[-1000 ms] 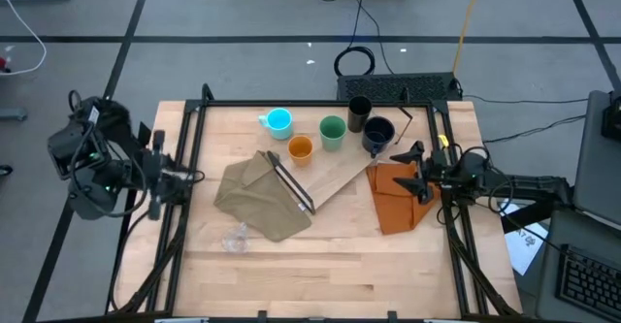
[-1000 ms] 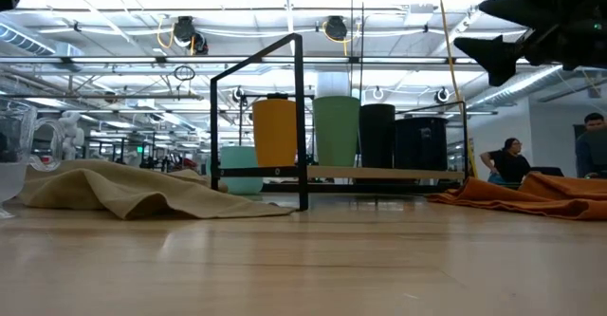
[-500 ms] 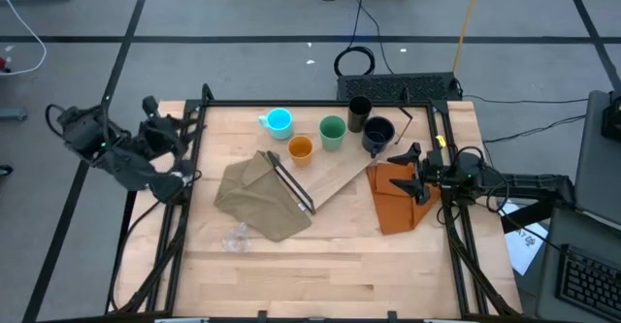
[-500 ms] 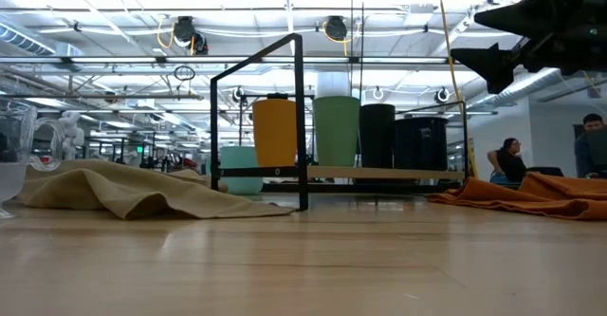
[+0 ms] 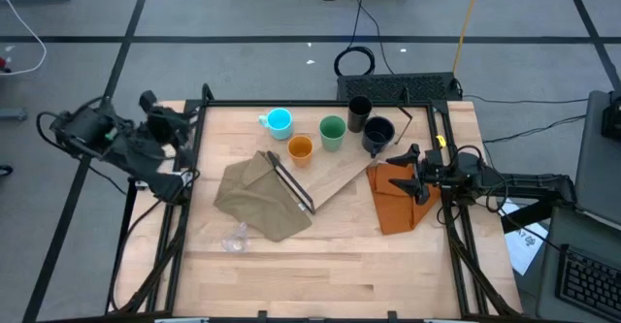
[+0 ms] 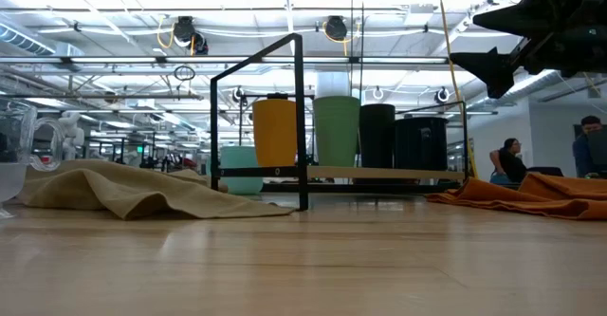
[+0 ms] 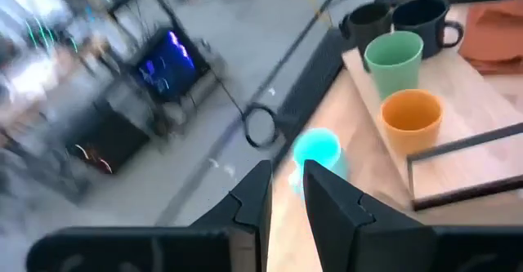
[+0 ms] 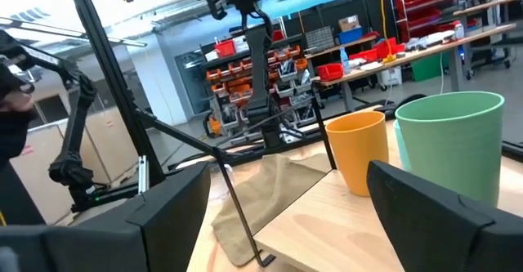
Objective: Stack small to large cups/mugs on shelf
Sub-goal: Put the light blue mug on the shelf
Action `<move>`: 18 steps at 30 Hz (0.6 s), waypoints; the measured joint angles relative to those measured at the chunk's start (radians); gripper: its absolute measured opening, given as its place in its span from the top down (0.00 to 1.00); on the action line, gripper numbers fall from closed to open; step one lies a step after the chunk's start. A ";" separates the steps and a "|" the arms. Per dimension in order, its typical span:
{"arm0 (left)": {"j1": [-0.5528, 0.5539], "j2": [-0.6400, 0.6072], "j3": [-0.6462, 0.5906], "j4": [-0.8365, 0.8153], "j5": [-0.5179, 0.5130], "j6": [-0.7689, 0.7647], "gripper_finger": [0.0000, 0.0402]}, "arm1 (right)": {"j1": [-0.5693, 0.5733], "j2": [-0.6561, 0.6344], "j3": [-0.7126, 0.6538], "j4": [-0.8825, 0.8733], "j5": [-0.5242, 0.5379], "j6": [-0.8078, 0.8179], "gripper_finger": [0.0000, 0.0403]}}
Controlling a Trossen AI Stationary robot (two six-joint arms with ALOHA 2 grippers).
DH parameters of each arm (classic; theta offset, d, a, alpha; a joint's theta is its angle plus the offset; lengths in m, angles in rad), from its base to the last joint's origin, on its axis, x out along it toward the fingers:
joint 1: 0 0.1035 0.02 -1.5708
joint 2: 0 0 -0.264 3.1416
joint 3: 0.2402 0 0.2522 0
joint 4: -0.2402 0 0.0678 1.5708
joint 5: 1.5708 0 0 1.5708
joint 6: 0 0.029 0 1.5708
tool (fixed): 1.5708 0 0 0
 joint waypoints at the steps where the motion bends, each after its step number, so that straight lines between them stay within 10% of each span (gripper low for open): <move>1: -0.005 -0.021 -0.009 0.008 0.022 -0.036 0.82 | 0.000 0.000 0.000 0.000 0.000 0.003 0.20; 18: -0.021 -0.395 -0.618 0.363 -0.019 0.010 0.82 | 0.000 0.003 -0.001 -0.001 0.000 0.003 0.20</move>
